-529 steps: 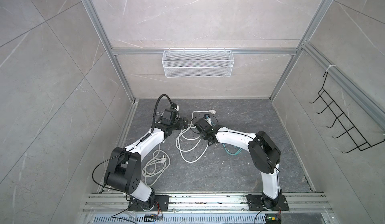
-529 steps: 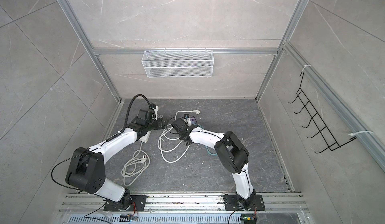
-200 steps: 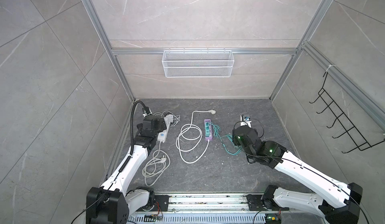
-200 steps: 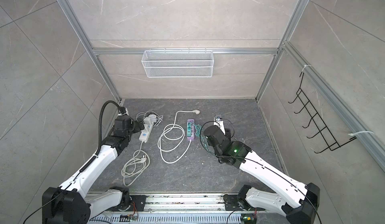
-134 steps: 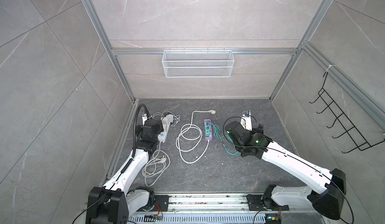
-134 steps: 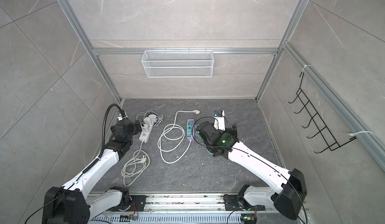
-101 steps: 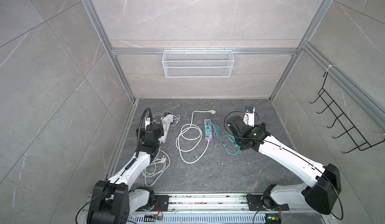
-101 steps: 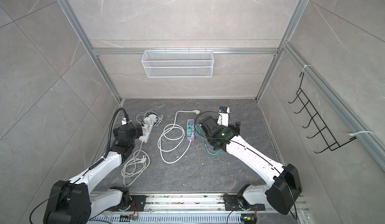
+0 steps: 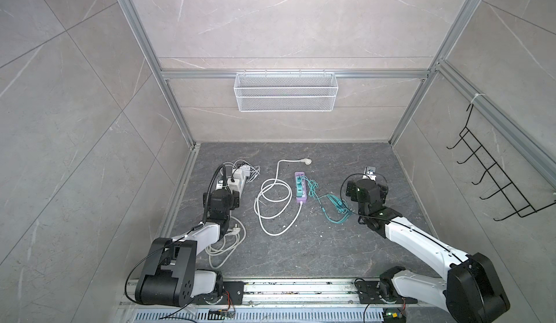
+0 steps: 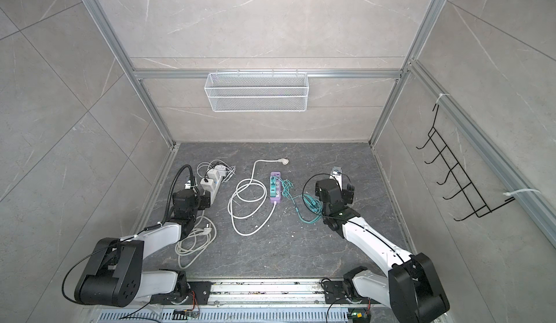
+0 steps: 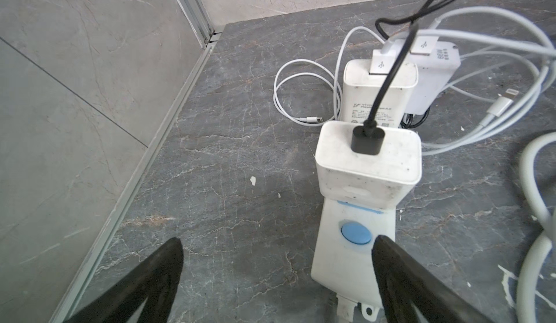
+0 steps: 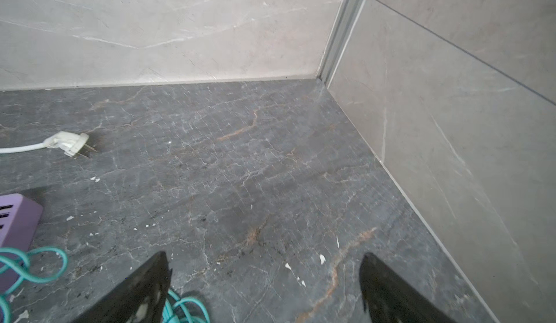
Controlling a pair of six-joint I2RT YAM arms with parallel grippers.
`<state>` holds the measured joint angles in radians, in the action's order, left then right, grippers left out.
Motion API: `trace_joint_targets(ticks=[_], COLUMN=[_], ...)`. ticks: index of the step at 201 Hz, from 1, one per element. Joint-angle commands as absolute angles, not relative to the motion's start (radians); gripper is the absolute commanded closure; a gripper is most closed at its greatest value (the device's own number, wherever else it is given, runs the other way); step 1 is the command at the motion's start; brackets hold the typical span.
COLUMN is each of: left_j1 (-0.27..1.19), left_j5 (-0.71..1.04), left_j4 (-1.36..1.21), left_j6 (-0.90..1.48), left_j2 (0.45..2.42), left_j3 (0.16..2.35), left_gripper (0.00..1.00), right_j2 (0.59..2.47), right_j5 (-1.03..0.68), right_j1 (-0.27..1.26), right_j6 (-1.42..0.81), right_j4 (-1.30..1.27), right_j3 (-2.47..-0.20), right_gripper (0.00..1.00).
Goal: Insert the plug
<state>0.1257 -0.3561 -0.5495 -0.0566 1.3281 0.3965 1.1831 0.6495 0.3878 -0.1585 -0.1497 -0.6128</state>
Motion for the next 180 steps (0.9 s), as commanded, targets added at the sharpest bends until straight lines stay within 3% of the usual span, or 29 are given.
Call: trace_joint_targets(ticks=[1,22,44,106,133,158,171,180], left_j1=[0.093,0.085,0.083,0.081,0.080,0.080,0.080,0.080], left_j5=[-0.268,-0.328,-0.315,-0.308,-0.322,-0.361,-0.366,-0.342], left_j4=[-0.753,-0.884,-0.882,-0.879,-0.890,-0.981,-1.047,-1.043], left_j6=[-0.071,-0.044,-0.049,-0.049,-0.042,-0.026,-0.026,-0.024], left_j2=[1.364,1.416,1.438,1.437,1.438,1.441,1.449,1.457], left_j3=[0.358,0.313,0.326,0.323,0.320,0.270,0.241,0.239], left_gripper=[0.01,0.01,0.00,0.00,0.00,0.00,0.00,0.00], right_j2=[1.179,1.173,1.166,1.473,1.459,1.463,1.566,1.515], right_j5=[0.614,0.644,0.642,0.490,0.292,0.259,0.286,0.287], right_j1=[0.376,0.373,0.346,0.280,0.255,0.193,0.197,0.199], right_j6=[-0.061,-0.034,0.013,0.065,0.092,0.023,0.053,0.029], right_j4=[-0.258,-0.300,-0.529,-1.047,-1.069,-0.957,-1.154,-0.954], right_j3=[-0.562,-0.515,-0.403,-0.279,-0.242,-0.284,-0.273,-0.319], right_gripper=[0.01,0.01,0.01,0.01,0.01,0.01,0.01,0.01])
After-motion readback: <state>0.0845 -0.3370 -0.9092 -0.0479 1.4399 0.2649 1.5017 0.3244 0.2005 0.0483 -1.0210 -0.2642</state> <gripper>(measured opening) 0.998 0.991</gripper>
